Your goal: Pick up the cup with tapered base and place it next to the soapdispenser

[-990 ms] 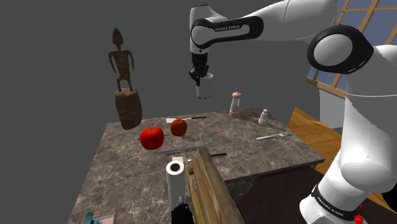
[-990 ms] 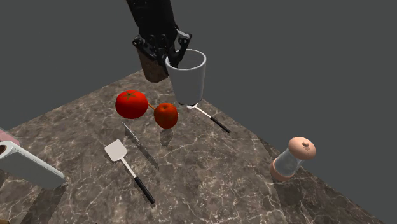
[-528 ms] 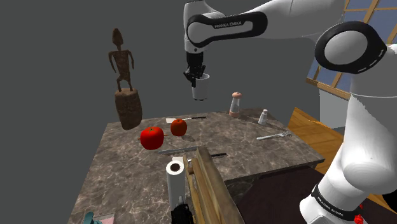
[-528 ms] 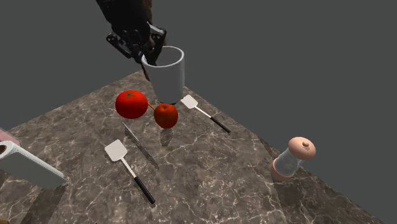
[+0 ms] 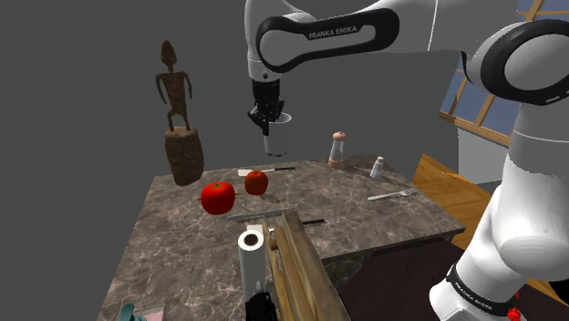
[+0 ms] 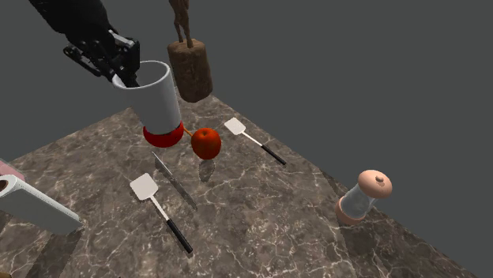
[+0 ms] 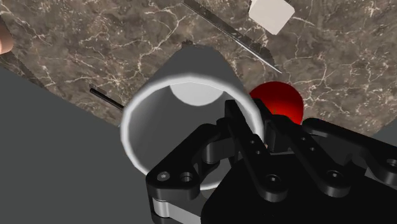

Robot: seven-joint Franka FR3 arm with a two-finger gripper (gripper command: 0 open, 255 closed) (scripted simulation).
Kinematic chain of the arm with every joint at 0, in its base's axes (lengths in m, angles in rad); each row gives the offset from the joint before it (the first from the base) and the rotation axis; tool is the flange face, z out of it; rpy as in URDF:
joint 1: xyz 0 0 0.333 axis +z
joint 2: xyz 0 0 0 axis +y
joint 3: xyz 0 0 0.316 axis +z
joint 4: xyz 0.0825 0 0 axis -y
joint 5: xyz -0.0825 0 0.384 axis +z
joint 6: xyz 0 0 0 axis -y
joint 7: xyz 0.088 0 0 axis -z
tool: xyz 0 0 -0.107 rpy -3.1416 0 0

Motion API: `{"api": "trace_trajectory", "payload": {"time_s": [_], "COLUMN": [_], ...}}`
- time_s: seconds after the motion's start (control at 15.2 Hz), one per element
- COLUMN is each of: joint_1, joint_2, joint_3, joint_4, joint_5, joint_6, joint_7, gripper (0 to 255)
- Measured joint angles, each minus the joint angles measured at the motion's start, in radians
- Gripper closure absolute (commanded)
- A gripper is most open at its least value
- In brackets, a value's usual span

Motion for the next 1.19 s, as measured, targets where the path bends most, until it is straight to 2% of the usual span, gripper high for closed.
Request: {"api": "trace_trajectory", "payload": {"time_s": [0.26, 0.86, 1.19], "joint_1": [0.050, 0.179, 0.259], "joint_2": [-0.030, 0.004, 0.070], "joint_3": [0.034, 0.110, 0.148], "joint_4": [-0.044, 0.010, 0.089], "joint_5": [-0.004, -0.030, -0.057], "joint_6": [0.001, -0.054, -0.090], "joint_7": [0.087, 0.285, 0.395], "gripper": [255, 255, 255]}}
